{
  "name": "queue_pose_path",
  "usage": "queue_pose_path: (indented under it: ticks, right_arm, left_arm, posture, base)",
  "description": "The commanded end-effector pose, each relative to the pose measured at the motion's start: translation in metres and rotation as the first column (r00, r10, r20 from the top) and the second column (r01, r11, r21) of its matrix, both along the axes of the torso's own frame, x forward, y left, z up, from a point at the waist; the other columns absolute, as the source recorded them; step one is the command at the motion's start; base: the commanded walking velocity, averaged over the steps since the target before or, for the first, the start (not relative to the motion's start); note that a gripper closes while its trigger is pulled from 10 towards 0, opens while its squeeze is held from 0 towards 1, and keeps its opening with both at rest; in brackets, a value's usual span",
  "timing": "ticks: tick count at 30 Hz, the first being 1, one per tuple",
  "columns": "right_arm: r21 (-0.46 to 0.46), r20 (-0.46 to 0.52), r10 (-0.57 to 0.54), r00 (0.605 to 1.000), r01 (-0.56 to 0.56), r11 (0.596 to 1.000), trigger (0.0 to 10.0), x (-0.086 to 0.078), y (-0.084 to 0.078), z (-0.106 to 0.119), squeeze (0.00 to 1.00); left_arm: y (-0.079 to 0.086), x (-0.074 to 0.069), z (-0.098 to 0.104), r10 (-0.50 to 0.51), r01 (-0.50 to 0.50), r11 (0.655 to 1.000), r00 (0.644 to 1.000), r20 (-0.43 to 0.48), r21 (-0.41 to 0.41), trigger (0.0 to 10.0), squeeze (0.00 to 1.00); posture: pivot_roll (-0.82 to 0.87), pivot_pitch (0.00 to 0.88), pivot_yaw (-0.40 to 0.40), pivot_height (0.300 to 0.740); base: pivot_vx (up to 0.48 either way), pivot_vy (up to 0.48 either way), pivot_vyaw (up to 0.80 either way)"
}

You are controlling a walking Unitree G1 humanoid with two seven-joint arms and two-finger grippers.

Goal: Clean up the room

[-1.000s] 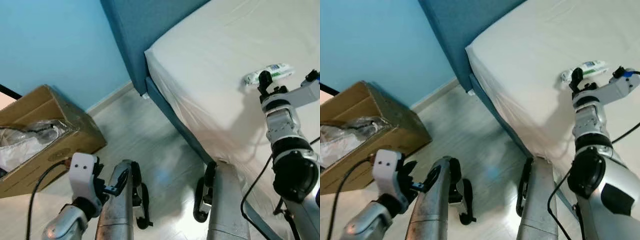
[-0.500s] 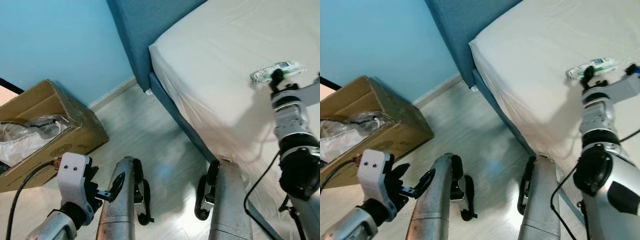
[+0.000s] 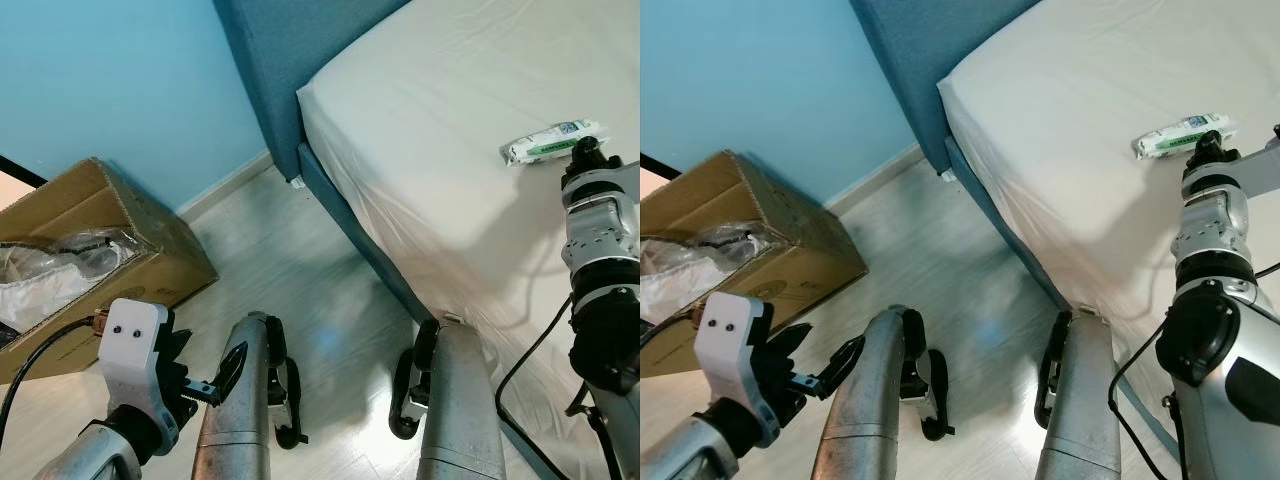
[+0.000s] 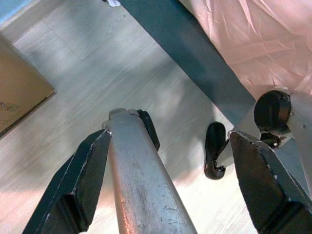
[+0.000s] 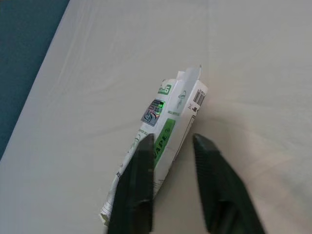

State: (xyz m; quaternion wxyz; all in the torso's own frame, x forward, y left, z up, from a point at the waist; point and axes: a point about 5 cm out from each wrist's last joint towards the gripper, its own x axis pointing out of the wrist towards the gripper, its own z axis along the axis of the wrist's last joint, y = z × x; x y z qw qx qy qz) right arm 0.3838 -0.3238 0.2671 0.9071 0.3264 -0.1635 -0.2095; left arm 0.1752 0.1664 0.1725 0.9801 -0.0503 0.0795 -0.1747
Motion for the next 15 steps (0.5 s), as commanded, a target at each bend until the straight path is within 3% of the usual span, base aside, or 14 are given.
queue_pose_path:
  ticks: [1,6,9,10,11,12,13,15]
  right_arm:
    - [-0.002,-0.063,-0.021,0.998,0.021,1.000,0.0,-0.003,-0.004,-0.012,0.00]
    - [-0.012,-0.098,-0.037,0.994,0.036,0.999,0.0,-0.004,-0.006,-0.017,0.00]
    - [-0.090,-0.166,-0.056,0.985,0.041,0.995,0.0,-0.004,-0.006,-0.020,0.00]
    - [-0.108,-0.185,-0.057,0.981,0.038,0.993,2.5,-0.004,-0.005,-0.021,0.00]
    - [-0.173,-0.208,-0.053,0.977,0.017,0.985,10.0,-0.002,-0.002,-0.019,0.00]
    - [-0.173,-0.208,-0.053,0.977,0.017,0.985,10.0,-0.002,-0.002,-0.019,0.00]
    - [-0.240,-0.225,-0.044,0.973,-0.012,0.971,10.0,0.001,0.002,-0.015,1.00]
    - [-0.271,-0.225,-0.029,0.974,-0.034,0.962,10.0,0.003,0.006,-0.012,1.00]
  left_arm:
    - [0.005,-0.008,-0.004,0.013,-0.012,1.000,0.998,-0.055,0.019,10.0,0.00]
    - [0.005,-0.010,-0.002,0.006,-0.005,1.000,0.998,-0.061,0.017,10.0,0.00]
    - [0.003,-0.011,-0.001,0.003,-0.002,1.000,0.998,-0.063,0.013,10.0,0.00]
    - [0.003,-0.011,-0.001,0.001,0.000,1.000,0.998,-0.063,0.012,10.0,0.00]
    - [0.002,-0.011,0.000,0.000,0.000,1.000,0.998,-0.064,0.010,10.0,0.00]
    - [0.002,-0.011,0.000,0.000,0.000,1.000,0.998,-0.064,0.010,10.0,0.00]
    - [0.002,-0.011,0.001,0.000,0.001,1.000,0.998,-0.067,0.007,10.0,0.00]
    - [0.002,-0.011,0.002,-0.001,0.002,1.000,0.998,-0.068,0.006,10.0,0.00]
  posture:
    - [0.23,0.754,0.113,0.591]
    - [0.22,0.760,0.111,0.591]
    - [0.22,0.763,0.113,0.591]
    - [0.22,0.763,0.113,0.591]
    - [0.22,0.763,0.112,0.591]
    - [0.22,0.763,0.112,0.591]
    - [0.21,0.762,0.108,0.591]
    - [0.21,0.762,0.108,0.591]
  base:
    - [0.000,0.000,0.00]
    - [0.000,0.000,0.00]
    - [0.000,0.000,0.00]
    - [0.000,0.000,0.00]
    - [0.000,0.000,0.00]
    - [0.000,0.000,0.00]
    - [0.000,0.000,0.00]
    - [0.000,0.000,0.00]
